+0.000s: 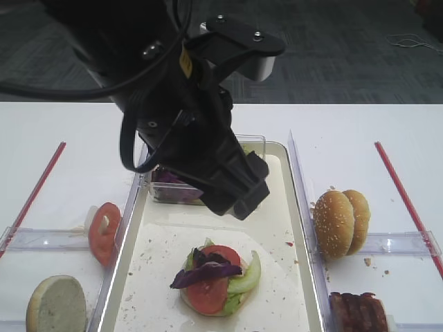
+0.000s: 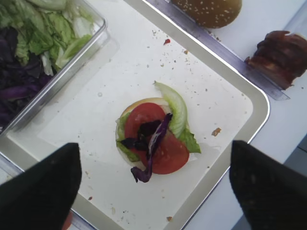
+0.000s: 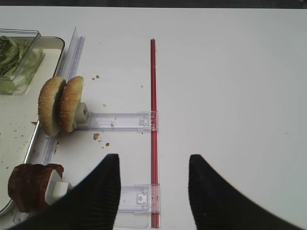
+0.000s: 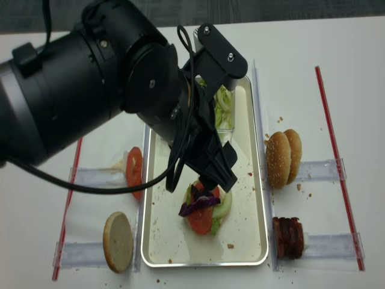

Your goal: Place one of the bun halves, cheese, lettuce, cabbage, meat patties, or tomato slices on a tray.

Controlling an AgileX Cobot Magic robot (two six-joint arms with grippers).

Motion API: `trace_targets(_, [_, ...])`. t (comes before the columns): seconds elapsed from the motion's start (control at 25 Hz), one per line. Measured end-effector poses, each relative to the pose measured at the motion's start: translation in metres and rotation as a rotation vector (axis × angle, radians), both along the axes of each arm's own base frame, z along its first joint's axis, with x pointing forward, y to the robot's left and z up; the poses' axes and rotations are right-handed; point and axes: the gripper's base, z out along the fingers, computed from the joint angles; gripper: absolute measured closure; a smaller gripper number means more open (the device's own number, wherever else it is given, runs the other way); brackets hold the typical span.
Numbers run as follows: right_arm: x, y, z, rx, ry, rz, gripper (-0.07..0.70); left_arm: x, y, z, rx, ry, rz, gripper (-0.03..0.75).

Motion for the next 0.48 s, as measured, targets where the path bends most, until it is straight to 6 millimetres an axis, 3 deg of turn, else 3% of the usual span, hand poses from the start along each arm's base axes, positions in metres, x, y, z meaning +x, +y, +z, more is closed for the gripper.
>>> trace_targets(0.28, [0.0,0.0,0.0,0.0,0.002,0.0,0.253,0.011,0.011,0.0,0.045,-0.04,0.072,0.105])
trace_targets(0.48, [0.0,0.0,0.0,0.0,0.002,0.0,0.253,0.039,0.041,0.0,0.037,-0.029,0.232,0.105])
